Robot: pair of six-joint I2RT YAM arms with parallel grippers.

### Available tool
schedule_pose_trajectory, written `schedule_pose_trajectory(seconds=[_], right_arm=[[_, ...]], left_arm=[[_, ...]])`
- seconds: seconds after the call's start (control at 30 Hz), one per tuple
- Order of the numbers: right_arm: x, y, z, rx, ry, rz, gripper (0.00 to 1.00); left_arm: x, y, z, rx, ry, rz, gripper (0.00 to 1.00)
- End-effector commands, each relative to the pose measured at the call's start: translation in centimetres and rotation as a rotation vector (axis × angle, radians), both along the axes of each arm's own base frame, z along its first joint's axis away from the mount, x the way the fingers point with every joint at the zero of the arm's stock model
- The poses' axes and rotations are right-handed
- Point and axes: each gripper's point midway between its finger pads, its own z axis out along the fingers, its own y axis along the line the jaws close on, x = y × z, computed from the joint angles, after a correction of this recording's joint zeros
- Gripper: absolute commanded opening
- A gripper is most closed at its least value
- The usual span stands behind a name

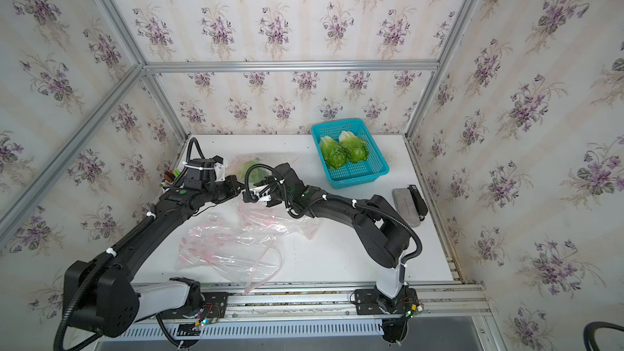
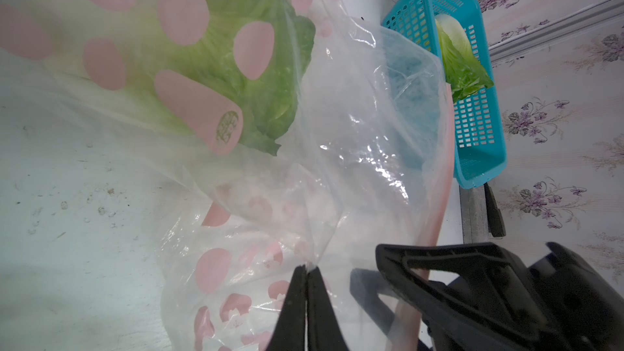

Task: Open the zip-top bag and take out the chinese cabbages
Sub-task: Adjust the zipper food storage bag at the center of the board.

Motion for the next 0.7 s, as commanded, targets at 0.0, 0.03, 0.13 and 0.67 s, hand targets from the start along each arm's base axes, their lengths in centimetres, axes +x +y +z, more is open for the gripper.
schedule_pose_trajectory(seconds=[0.0,0.03,0.13,0.67], right_arm=[[-0.1,0.4,0.2,0.020,0.025,0.013,0.14],[0.0,0.3,0.0,0.014,0.027,0.007,0.11],[-0.1,0.2,-0.3,0.002,0.033,0.003,0.08],[2.1,-2.0,3.4,0.115,0.206,-0.232,0.00]], left_arm=[[0.1,-0.1,0.4,0.005,-0.015,-0.017,0.00],[0.1,0.0,0.4,0.006,-0.014,-0.017,0.00],[0.1,0.1,0.4,0.009,-0.015,-0.017,0.00],[0.6,-0.6,5.2,0.000,-0.153,-0.095,0.99]])
